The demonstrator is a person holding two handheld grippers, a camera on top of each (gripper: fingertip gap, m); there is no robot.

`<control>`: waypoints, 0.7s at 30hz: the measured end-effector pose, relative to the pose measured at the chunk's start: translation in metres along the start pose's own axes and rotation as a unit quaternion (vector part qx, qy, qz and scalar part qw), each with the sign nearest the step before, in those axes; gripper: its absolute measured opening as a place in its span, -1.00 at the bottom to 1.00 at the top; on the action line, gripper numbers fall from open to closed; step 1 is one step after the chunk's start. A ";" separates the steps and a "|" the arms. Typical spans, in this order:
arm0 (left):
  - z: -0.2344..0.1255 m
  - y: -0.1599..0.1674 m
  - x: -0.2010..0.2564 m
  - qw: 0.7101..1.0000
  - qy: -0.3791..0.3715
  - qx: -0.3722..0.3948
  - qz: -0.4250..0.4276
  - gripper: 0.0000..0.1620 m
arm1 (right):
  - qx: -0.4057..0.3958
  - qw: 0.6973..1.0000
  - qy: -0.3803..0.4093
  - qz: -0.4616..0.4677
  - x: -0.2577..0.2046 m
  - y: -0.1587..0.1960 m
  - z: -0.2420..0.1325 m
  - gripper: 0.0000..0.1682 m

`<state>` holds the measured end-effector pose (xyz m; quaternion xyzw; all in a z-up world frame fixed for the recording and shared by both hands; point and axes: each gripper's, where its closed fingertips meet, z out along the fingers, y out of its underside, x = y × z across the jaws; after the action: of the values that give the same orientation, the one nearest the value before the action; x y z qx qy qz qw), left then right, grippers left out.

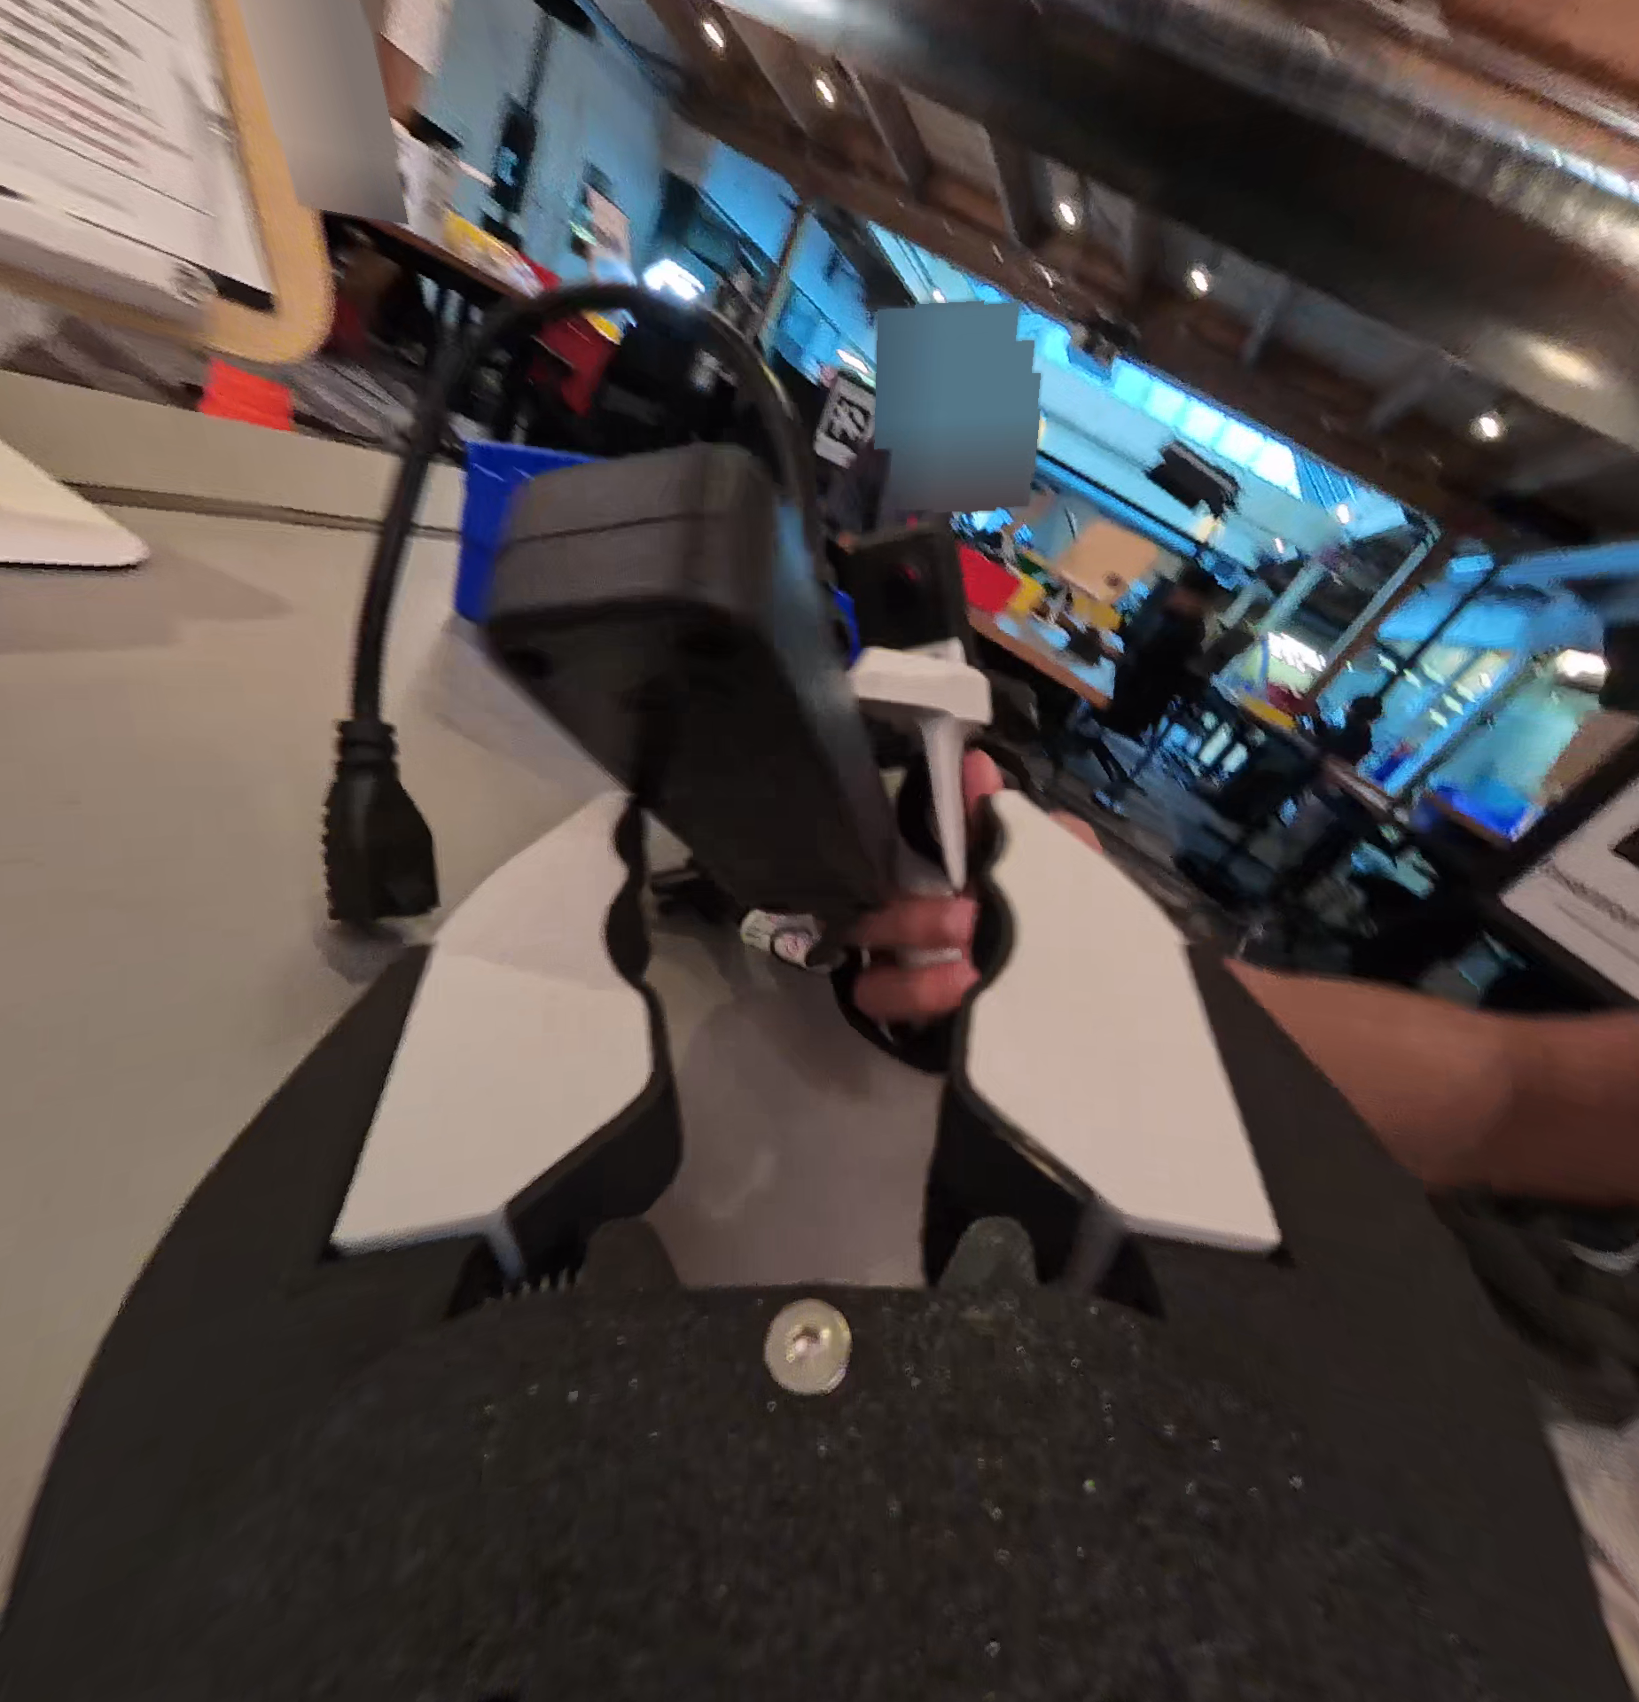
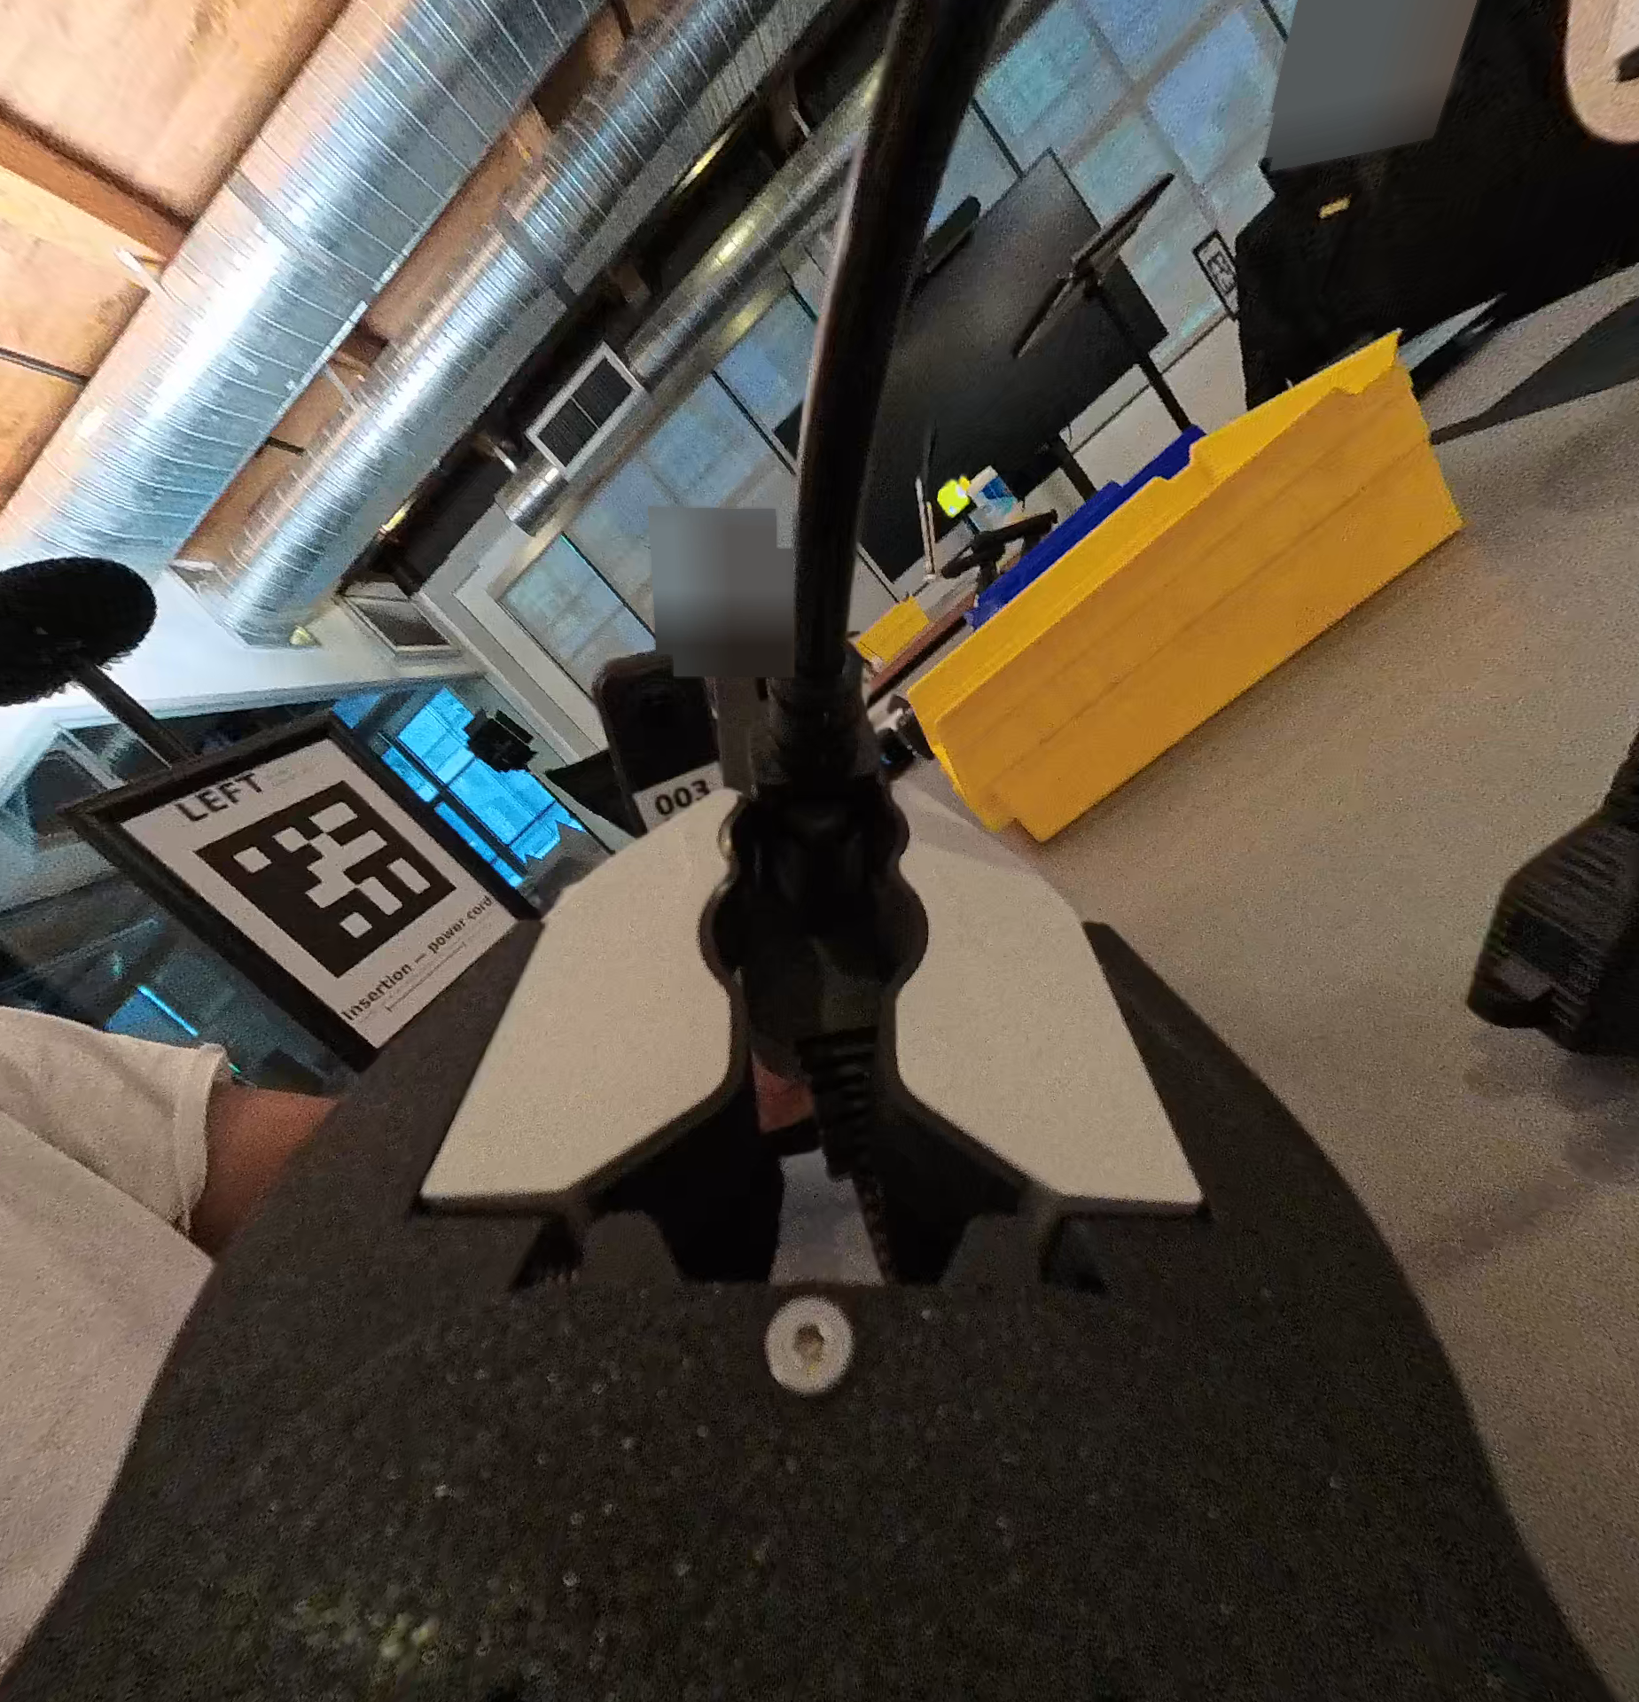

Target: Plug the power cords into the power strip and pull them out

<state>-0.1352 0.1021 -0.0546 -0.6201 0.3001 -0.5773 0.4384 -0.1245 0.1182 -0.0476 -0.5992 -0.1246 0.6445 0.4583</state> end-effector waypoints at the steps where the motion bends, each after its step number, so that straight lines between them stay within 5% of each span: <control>1: -0.001 -0.005 -0.004 1.000 -0.007 0.017 -0.011 -0.30 | 0.009 1.000 -0.013 0.008 -0.003 -0.001 0.001 -0.72; 5: -0.004 -0.013 -0.006 0.997 0.030 0.043 -0.055 -0.37 | -0.011 1.000 -0.014 0.006 -0.011 0.019 0.015 -0.71; 8: -0.012 -0.011 -0.005 0.996 0.056 -0.016 -0.074 -0.38 | -0.026 0.999 -0.022 0.025 -0.014 0.022 0.018 -0.71; 13: -0.026 -0.011 -0.006 0.988 0.080 -0.085 -0.099 -0.38 | -0.199 0.979 -0.018 -0.048 -0.024 0.038 0.007 -0.66; 17: -0.036 0.002 -0.012 0.972 0.107 -0.129 -0.167 -0.38 | -0.298 0.901 0.064 -0.308 -0.027 0.032 -0.022 -0.57; 21: -0.039 0.019 0.002 0.947 0.157 -0.189 -0.207 -0.38 | -0.359 0.809 0.048 -0.464 -0.046 0.047 -0.018 -0.38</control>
<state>-0.1703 0.0845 -0.0728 -0.6416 0.3336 -0.6782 0.1309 -0.1362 0.0512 -0.0549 -0.6221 -0.5879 0.2354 0.4603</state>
